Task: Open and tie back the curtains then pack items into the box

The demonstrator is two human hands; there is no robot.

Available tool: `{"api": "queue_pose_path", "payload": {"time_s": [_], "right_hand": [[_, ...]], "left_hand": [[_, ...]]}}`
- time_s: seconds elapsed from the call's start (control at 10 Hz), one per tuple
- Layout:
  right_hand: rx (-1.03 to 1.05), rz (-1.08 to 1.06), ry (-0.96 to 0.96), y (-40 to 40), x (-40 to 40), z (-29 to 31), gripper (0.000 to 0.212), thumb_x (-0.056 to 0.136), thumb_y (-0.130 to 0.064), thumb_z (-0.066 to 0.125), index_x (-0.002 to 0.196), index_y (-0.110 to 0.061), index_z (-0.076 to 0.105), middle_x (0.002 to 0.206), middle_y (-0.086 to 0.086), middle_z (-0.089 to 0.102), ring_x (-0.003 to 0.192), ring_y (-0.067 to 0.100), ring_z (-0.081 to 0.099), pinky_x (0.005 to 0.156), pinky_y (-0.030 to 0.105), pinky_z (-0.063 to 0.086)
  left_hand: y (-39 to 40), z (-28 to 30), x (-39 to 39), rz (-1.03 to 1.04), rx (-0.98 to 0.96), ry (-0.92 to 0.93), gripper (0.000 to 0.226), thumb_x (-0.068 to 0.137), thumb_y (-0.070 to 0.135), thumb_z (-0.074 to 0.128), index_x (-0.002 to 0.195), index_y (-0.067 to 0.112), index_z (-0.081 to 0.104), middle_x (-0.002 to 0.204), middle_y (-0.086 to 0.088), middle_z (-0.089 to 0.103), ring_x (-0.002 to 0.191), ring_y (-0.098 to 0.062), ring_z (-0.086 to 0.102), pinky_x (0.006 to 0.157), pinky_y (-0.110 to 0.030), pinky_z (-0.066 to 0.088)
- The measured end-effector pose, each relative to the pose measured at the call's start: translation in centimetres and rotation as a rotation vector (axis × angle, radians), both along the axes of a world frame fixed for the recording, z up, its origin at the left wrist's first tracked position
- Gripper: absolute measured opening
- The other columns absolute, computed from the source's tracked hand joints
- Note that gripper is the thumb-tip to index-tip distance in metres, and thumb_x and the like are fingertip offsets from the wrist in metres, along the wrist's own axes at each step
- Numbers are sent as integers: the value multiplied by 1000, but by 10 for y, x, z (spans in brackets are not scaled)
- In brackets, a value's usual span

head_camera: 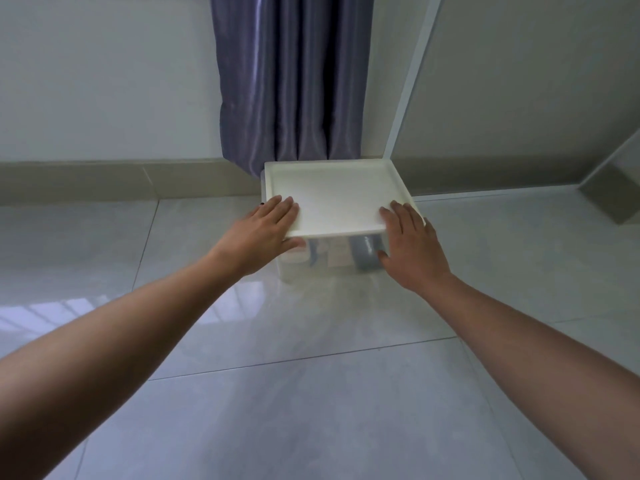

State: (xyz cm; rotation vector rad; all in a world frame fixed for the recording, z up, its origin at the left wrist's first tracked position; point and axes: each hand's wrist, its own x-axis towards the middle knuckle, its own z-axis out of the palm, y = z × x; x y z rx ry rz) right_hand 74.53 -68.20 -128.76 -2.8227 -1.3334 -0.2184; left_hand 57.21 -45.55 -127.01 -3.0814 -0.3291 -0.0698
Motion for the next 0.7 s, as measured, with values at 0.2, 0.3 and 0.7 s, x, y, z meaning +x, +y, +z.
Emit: {"api": "queue_pose_path", "payload": {"time_s": [0.2, 0.3, 0.7], "right_hand": [[9, -6, -9, 2, 2, -4, 75, 86, -35, 62, 148, -13, 25, 157, 10, 23, 144, 30, 21, 115, 51, 24], [32, -13, -16, 3, 1, -6, 75, 85, -33, 63, 147, -13, 27, 156, 11, 24, 144, 31, 21, 114, 52, 24], [95, 46, -53, -11, -10, 15, 84, 89, -59, 43, 153, -13, 15, 160, 16, 8, 148, 34, 0, 117, 57, 2]], "left_hand": [[1, 0, 1, 1, -18, 5, 73, 95, 54, 30, 150, 9, 13, 158, -8, 13, 146, -24, 9, 119, -38, 16], [2, -1, 2, 0, -21, 14, 74, 94, 55, 28, 151, 10, 11, 159, -7, 11, 146, -22, 7, 119, -36, 14], [-8, 7, -13, -12, -32, -169, 73, 95, 58, 15, 151, 11, 14, 158, -9, 12, 146, -28, 10, 117, -48, 13]]}}
